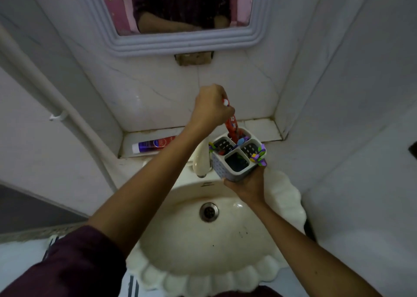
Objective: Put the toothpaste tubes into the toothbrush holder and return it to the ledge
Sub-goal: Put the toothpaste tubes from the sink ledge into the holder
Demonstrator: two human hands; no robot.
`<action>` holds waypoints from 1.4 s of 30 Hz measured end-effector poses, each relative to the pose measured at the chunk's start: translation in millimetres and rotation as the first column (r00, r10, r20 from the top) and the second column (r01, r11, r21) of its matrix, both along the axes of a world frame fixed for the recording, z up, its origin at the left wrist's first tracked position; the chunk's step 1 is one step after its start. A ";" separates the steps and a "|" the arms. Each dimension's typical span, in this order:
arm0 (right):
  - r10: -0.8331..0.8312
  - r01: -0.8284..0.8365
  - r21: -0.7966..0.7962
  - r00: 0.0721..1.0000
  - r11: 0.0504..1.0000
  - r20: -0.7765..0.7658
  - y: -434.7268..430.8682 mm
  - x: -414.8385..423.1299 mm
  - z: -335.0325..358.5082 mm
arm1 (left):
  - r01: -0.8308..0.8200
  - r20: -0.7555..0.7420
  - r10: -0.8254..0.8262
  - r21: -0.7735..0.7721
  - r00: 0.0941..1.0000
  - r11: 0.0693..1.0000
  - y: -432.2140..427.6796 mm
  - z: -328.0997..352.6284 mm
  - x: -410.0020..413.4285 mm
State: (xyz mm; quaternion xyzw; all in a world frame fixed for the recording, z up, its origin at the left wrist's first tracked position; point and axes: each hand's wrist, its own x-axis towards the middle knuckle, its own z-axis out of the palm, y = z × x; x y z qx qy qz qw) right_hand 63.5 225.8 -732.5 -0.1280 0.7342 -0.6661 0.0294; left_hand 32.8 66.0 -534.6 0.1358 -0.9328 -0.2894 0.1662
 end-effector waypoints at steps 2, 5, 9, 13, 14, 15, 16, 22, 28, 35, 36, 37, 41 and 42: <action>-0.011 0.012 0.021 1.000 1.000 -0.015 1.1 -0.5 -0.2 | 0.024 0.033 -0.024 -0.002 0.999 1.000 8.5 -4.6 -4.2; -0.008 0.008 0.023 1.000 1.000 -0.006 0.4 -1.2 -2.6 | 0.054 0.141 -0.056 0.013 0.988 0.998 16.3 -12.4 -9.9; -0.010 0.010 0.045 1.000 0.999 0.000 -2.3 -1.2 -4.4 | 0.111 0.251 -0.123 0.061 0.960 0.992 6.0 -21.3 -5.0; -0.047 0.047 0.087 0.999 0.995 0.008 -2.9 -1.6 -7.7 | -0.017 0.116 -0.015 0.270 0.993 0.963 -34.2 -22.9 15.3; -0.065 0.064 0.094 0.998 0.993 0.006 -1.1 -3.0 -9.5 | -0.080 0.097 0.054 0.284 0.994 0.956 -51.0 -25.1 19.8; -0.070 0.069 0.104 0.998 0.992 0.006 -0.1 -3.7 -11.4 | -0.146 0.107 0.122 0.261 0.987 0.954 -72.7 -31.3 25.4; -0.064 0.064 0.107 0.998 0.992 0.005 0.0 -4.2 -13.5 | -0.212 0.161 0.181 0.205 0.970 0.956 -96.8 -40.1 31.1; -0.049 0.051 0.130 0.999 0.990 -0.022 -2.6 -2.8 -11.2 | -0.304 0.608 0.281 -0.069 0.742 0.950 -206.4 -106.3 77.7; -0.053 0.059 0.149 0.998 0.987 -0.045 -3.0 -2.2 -9.4 | -0.221 0.549 0.216 -0.059 0.807 0.974 -205.0 -137.6 99.9; -0.054 0.061 0.140 0.997 0.988 -0.051 -3.7 -0.7 -1.8 | -0.172 0.163 0.155 0.095 0.974 0.980 -194.6 -51.1 93.5; -0.049 0.055 0.120 0.998 0.991 -0.049 -3.6 -0.7 -1.8 | -0.134 0.109 0.129 0.042 0.986 0.990 -190.6 -32.7 92.7; -0.033 0.036 0.104 0.999 0.994 -0.035 -3.7 -0.5 -1.0 | -0.087 0.059 0.086 0.019 0.995 0.996 -184.7 -15.0 92.3; 0.003 -0.002 0.075 1.000 0.997 -0.020 -3.6 1.9 2.5 | 0.114 -0.131 -0.115 -0.015 0.985 0.993 -138.3 44.6 94.7; -0.006 0.008 0.079 0.999 0.997 -0.033 -3.0 1.5 1.5 | 0.154 -0.165 -0.159 -0.041 0.973 0.987 -122.5 56.7 94.5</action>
